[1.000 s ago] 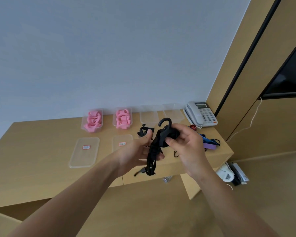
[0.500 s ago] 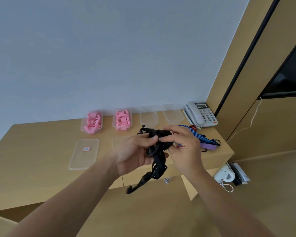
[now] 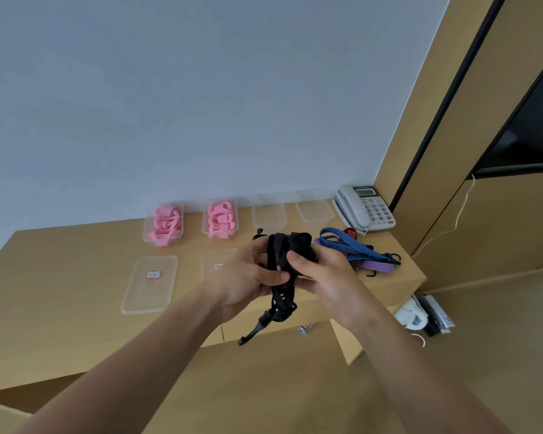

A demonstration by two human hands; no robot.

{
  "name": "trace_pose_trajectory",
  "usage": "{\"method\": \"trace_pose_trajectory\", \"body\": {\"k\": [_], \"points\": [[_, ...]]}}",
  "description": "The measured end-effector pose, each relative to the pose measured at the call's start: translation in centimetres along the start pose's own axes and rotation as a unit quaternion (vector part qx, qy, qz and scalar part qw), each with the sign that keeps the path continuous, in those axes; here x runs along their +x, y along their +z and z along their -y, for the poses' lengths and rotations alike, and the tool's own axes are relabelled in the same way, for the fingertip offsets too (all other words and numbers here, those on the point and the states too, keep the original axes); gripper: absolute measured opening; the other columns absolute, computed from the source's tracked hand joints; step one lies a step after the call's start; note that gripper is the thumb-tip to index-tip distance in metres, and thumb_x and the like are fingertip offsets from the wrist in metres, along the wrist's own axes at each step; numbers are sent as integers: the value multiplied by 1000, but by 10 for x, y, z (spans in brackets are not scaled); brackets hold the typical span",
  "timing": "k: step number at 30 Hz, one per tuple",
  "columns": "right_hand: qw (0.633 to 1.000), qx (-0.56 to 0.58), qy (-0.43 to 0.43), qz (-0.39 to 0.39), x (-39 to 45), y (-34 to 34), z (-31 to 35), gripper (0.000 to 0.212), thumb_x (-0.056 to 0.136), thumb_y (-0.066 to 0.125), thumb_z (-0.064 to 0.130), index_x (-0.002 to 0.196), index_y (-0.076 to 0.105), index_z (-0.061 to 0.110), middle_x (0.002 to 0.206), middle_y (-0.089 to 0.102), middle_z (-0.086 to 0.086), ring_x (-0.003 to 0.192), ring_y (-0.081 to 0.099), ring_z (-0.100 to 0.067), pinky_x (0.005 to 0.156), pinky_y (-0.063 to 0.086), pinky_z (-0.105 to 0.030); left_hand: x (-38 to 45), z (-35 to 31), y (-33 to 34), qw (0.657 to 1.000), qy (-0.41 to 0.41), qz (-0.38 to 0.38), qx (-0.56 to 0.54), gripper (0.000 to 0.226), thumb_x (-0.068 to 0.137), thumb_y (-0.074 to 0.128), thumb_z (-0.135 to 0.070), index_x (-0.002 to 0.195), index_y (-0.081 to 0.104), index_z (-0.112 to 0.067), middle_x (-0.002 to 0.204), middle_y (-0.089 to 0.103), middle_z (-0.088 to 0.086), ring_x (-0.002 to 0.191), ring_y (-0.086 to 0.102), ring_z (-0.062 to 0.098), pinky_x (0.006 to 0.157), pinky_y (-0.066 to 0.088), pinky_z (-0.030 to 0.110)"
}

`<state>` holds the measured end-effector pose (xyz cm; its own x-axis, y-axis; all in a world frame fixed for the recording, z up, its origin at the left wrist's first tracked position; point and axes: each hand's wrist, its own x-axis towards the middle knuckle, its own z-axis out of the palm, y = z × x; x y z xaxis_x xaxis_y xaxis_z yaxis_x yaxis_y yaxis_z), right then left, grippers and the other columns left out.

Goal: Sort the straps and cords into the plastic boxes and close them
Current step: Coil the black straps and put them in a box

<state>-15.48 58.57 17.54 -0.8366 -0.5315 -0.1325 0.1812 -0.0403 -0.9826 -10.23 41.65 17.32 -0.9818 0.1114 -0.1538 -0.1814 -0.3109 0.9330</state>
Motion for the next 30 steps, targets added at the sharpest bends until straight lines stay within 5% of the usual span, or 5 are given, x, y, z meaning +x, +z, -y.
{"method": "trace_pose_trajectory", "body": {"k": [6,13,17,22,30], "points": [[997,-37,-52,-47,1,-1,-1,26,85,77,8,110,70,15,106,77,-5,105,71,-23,89,57,-38,0,4,0,998,-42,-36,-28,48,86,66,13,129,61,-6,113,68,20,103,70,34,85,59,37],[981,-88,-130,-110,4,-1,3,28,83,78,10,106,73,25,102,77,4,100,72,-13,90,57,-34,-5,13,3,992,-117,12,47,48,91,68,-45,123,67,-9,118,72,14,107,69,29,100,49,48],[962,-137,-192,-137,3,-2,3,37,79,80,3,100,74,34,98,76,13,98,71,-5,85,54,-17,-4,13,4,985,-155,21,-74,46,89,69,-39,116,69,-2,107,69,21,101,67,41,88,56,50],[928,-252,-246,-125,-2,-3,-2,45,76,74,-12,107,78,21,104,76,12,103,69,-5,92,56,-29,-1,4,2,965,-166,-31,-202,51,85,77,-39,110,74,4,116,70,26,110,66,53,76,61,42],[896,-352,-270,3,-14,0,1,65,68,52,-25,123,70,5,135,63,-2,137,47,-7,113,34,-18,3,2,2,976,-116,-39,-179,37,87,74,-34,112,77,-7,120,71,21,110,70,39,84,59,49]]}}
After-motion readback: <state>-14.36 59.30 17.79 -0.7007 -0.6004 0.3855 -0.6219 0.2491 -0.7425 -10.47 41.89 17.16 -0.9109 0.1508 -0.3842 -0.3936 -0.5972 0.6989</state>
